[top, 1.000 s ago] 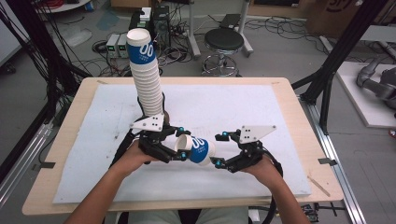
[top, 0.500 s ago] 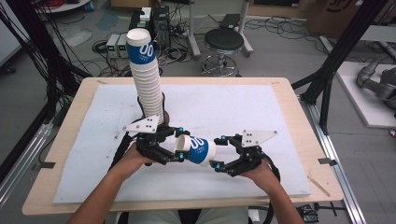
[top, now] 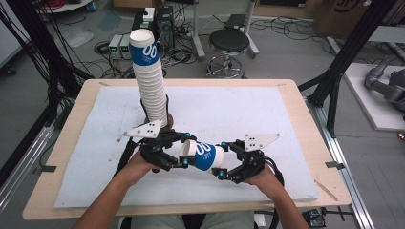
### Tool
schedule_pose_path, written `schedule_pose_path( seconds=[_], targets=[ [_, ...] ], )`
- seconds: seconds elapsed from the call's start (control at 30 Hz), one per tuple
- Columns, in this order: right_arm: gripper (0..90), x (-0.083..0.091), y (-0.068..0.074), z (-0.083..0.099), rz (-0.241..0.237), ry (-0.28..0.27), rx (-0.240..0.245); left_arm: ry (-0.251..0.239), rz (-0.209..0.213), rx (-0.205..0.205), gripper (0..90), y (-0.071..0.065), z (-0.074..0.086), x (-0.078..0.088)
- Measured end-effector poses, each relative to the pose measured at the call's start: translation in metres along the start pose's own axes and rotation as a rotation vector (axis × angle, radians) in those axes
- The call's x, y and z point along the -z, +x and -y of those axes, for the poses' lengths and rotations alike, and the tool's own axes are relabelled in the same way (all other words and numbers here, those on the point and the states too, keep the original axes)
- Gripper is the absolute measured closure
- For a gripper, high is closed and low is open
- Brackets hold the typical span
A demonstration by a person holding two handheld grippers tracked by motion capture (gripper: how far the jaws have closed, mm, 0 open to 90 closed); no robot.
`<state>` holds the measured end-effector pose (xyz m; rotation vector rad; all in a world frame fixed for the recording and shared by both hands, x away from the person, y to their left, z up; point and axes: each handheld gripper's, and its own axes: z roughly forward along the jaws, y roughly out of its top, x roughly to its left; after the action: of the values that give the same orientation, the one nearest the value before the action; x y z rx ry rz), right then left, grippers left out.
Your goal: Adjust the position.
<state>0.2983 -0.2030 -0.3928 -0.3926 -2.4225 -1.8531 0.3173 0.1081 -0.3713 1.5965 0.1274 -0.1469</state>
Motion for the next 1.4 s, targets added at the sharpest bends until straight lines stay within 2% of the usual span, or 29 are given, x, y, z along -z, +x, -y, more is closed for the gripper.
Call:
schedule_pose_path(
  seconds=[0.13,0.2,0.37,0.5,0.6,0.63,0.67,0.77,0.9,1.0,1.03,1.07,1.1,1.13,1.17,1.3,1.4],
  targets=[
    [17.3,-0.001,0.0,0.001,-0.013,-0.014,-0.011,-0.014,0.01,0.005,30.5,0.0,0.001,-0.001],
    [18.6,0.0,0.0,0.001,-0.016,-0.013,0.001,-0.012,0.012,0.006,30.6,0.0,0.001,-0.001],
    [24.3,0.002,0.0,0.0,-0.005,-0.014,0.034,0.006,0.001,0.007,31.0,0.0,0.001,0.0],
    [27.2,0.004,0.0,-0.001,-0.003,0.0,0.039,0.033,-0.013,0.002,30.8,-0.003,0.001,0.0],
    [28.3,0.004,0.0,-0.003,-0.003,0.03,0.037,0.087,-0.045,0.0,29.1,-0.005,0.0,-0.001],
    [28.4,0.005,0.001,-0.004,0.002,0.042,0.041,0.111,-0.063,0.014,23.9,-0.006,-0.001,-0.002],
    [28.5,0.005,0.001,-0.005,0.003,0.051,0.046,0.136,-0.077,0.03,14.7,-0.007,-0.002,-0.002],
    [28.7,0.007,0.001,-0.011,0.018,0.098,0.061,0.191,-0.096,0.029,14.7,-0.009,-0.008,0.001],
    [28.7,0.008,0.002,-0.015,0.013,0.132,0.073,0.241,-0.119,-0.011,14.7,-0.011,-0.015,0.006],
    [28.6,0.008,0.003,-0.022,0.021,0.192,0.095,0.287,-0.133,-0.015,14.7,-0.011,-0.019,0.01],
    [28.6,0.008,0.003,-0.024,0.024,0.202,0.101,0.3,-0.134,-0.014,14.8,-0.011,-0.02,0.011],
    [28.6,0.008,0.004,-0.028,0.031,0.239,0.11,0.31,-0.136,-0.01,14.8,-0.011,-0.021,0.012],
    [28.6,0.008,0.004,-0.028,0.031,0.239,0.11,0.328,-0.134,-0.011,14.8,-0.011,-0.022,0.012],
    [28.6,0.007,0.004,-0.031,0.037,0.263,0.122,0.34,-0.133,-0.009,14.8,-0.011,-0.023,0.012],
    [28.7,0.006,0.005,-0.033,0.039,0.281,0.121,0.355,-0.13,-0.012,14.9,-0.011,-0.024,0.011],
    [28.6,0.001,0.005,-0.043,0.056,0.372,0.17,0.425,-0.122,-0.029,15.1,-0.011,-0.027,0.006],
    [28.6,-0.003,0.005,-0.048,0.055,0.407,0.183,0.481,-0.114,-0.037,15.3,-0.01,-0.028,0.001]
  ],
)
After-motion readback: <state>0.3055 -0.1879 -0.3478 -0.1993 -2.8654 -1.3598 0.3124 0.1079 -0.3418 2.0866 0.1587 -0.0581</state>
